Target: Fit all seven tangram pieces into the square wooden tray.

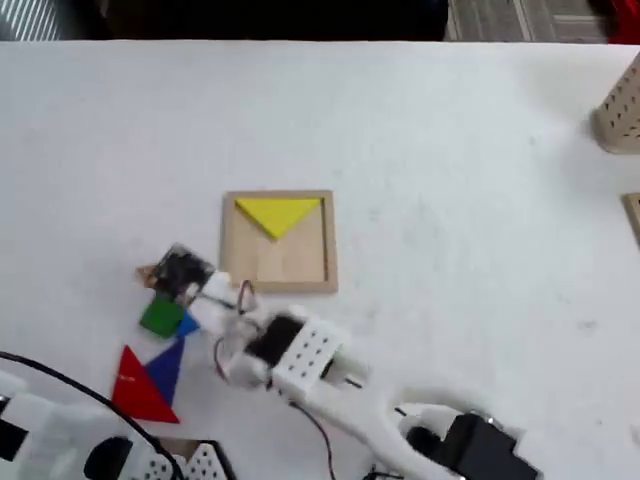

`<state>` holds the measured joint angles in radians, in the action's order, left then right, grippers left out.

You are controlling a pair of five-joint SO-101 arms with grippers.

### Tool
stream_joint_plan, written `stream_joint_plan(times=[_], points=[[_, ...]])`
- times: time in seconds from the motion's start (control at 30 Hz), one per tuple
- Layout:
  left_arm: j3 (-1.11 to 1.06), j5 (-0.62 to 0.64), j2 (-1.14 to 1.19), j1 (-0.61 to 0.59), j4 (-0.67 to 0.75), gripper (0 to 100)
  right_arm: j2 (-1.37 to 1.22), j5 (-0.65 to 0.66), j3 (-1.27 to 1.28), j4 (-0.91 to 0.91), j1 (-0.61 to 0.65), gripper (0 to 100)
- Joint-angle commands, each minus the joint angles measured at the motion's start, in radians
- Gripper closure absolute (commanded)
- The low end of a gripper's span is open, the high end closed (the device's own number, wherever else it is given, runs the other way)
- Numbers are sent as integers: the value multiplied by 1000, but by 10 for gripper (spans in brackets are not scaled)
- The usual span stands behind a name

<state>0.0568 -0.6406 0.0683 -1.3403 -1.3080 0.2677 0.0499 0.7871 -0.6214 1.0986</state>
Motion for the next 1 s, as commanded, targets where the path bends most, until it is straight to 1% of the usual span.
stream_joint_plan(times=[0.0,0.07,0.13,0.27,0.37,0.43,0.53,0.6,0.63,0.8,0.97], points=[[106,34,42,-5,-2,838,-7,-117,3,185,111,977],[120,40,59,-5,-2,838,-65,-157,-15,243,131,977],[126,54,68,-5,0,838,-143,-187,-58,262,156,977],[124,54,68,-4,3,838,-288,-201,-158,242,223,977],[124,54,68,-4,3,838,-341,-201,-226,196,249,964],[124,54,68,-2,5,838,-357,-206,-256,173,266,898],[124,54,68,-2,5,838,-364,-265,-267,171,311,769],[124,54,67,-2,15,838,-369,-276,-275,176,311,711],[124,54,67,-2,21,838,-375,-278,-287,176,309,697],[124,54,71,-1,26,838,-460,-270,-342,162,326,704],[126,54,68,-1,28,838,-556,-272,-502,-10,323,704]])
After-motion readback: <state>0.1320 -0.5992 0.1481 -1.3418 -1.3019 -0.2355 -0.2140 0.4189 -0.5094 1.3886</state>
